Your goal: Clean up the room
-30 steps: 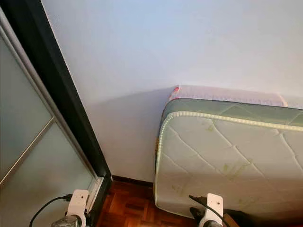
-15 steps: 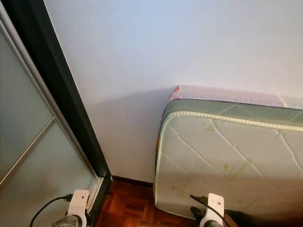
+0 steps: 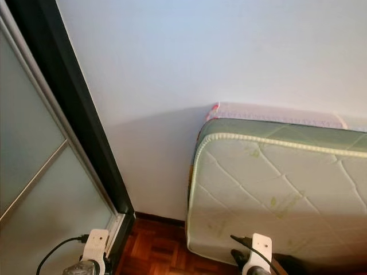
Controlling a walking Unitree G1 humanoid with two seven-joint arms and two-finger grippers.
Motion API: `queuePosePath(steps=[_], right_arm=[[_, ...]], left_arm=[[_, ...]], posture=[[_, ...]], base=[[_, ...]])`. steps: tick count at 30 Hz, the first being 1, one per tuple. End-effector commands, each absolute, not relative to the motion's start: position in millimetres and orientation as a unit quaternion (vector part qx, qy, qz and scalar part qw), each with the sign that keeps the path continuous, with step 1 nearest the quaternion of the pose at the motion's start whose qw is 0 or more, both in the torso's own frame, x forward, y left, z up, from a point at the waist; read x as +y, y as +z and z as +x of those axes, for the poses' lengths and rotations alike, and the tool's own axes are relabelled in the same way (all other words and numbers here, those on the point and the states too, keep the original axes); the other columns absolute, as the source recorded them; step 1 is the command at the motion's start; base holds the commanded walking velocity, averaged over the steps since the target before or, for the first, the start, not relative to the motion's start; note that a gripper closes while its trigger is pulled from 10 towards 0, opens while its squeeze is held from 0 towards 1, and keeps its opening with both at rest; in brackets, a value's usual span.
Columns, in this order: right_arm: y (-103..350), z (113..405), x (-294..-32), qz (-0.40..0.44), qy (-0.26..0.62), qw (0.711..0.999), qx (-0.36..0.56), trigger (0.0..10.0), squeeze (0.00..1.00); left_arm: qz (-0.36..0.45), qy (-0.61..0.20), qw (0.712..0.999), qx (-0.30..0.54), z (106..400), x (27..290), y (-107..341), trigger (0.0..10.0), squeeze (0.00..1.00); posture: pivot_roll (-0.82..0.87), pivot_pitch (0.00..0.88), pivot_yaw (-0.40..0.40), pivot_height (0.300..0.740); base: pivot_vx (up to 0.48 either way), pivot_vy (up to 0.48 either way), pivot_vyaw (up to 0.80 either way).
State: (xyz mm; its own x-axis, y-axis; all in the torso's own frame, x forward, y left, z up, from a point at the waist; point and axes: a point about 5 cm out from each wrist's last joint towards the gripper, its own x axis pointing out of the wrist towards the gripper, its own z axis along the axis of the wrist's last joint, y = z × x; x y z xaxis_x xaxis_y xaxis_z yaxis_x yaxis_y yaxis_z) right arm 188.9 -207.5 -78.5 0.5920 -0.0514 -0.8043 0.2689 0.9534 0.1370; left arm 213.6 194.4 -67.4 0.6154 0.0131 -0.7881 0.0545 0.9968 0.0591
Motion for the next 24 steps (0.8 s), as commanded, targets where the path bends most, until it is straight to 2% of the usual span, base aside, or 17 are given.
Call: queuePosePath(steps=[1,13,24], right_arm=[[-79.8,186.0,-208.8,0.126,-0.096,0.881,0.446,10.0,0.0],[-79.6,186.2,-208.8,0.126,-0.092,0.881,0.446,10.0,0.0],[-79.4,186.4,-209.1,0.131,-0.093,0.882,0.443,10.0,0.0]], left_arm=[[0.047,-0.016,0.892,0.45,207.2,195.4,-71.1,10.0,0.0],[0.048,-0.016,0.892,0.449,207.5,195.1,-70.9,10.0,0.0],[0.048,-0.012,0.892,0.449,207.3,195.1,-71.1,10.0,0.0]], posture=[[-0.06,0.0,-0.021,0.74],[-0.06,0.0,-0.021,0.74],[-0.05,0.0,-0.026,0.74]], base=[[-0.285,0.0,0.0],[-0.283,0.0,0.0],[0.0,0.0,0.0]])
